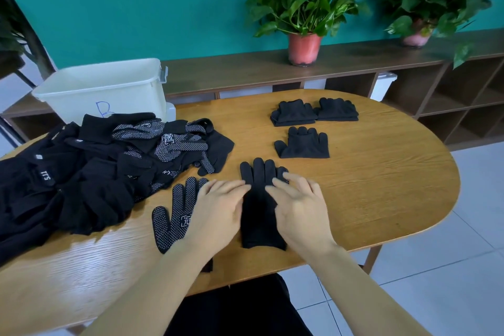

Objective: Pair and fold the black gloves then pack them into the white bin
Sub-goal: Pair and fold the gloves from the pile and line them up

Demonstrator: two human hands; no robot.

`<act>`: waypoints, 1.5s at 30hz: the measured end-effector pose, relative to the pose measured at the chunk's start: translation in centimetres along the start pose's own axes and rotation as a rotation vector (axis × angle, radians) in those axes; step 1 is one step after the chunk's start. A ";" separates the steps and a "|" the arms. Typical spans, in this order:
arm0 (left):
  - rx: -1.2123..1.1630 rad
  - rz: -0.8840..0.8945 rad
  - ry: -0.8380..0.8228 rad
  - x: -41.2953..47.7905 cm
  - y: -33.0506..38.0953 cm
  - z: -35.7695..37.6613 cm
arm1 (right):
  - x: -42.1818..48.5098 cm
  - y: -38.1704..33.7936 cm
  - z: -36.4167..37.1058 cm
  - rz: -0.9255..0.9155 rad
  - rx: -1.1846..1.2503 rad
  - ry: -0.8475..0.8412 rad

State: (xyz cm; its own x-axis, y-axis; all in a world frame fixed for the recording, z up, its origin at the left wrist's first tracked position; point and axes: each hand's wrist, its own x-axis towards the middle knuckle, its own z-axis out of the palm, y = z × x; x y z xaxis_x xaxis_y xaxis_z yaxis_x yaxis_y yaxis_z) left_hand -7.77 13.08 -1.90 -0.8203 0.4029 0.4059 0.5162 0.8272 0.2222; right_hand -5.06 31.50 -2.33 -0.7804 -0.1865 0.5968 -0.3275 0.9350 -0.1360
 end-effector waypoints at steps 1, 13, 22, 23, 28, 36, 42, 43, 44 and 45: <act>0.023 -0.015 -0.078 0.7 0.8 0.1 | 0.8 -0.5 0.5 0.033 -0.027 -0.083; 0.229 -0.007 -0.477 1.0 0.7 2.2 | 0.9 1.1 2.7 0.150 -0.026 -0.614; 0.250 -0.046 -0.421 -0.1 0.3 1.2 | -0.1 1.9 0.5 0.231 -0.040 -0.644; 0.222 -0.031 -0.400 -0.6 0.5 1.0 | -0.5 1.4 0.2 0.211 -0.027 -0.621; 0.185 0.028 -0.443 -3.6 1.7 0.7 | -2.5 -0.8 -0.3 0.055 0.012 -0.632; 0.259 0.069 -0.451 -4.0 0.3 -0.2 | -3.1 1.5 -0.8 0.063 -0.089 -0.669; 0.099 0.226 -0.127 -4.3 -0.1 -1.2 | -4.0 2.0 -2.4 0.007 -0.066 -0.578; 0.075 0.218 -0.114 -4.2 0.2 -1.3 | -4.3 1.9 -2.4 -0.023 -0.059 -0.540; 0.058 0.207 -0.096 -4.2 0.5 -1.3 | -4.6 1.7 -2.2 -0.057 -0.060 -0.493; 0.051 0.205 -0.079 -4.1 0.7 -1.2 | -4.9 1.6 -2.0 -0.085 -0.064 -0.451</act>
State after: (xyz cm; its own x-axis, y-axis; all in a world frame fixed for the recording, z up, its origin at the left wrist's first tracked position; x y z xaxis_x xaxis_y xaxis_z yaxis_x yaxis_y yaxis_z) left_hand -3.79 11.50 -2.29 -0.7171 0.5926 0.3669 0.6629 0.7425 0.0963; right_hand -0.73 34.48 -3.88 -0.9104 -0.3628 0.1987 -0.3780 0.9248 -0.0435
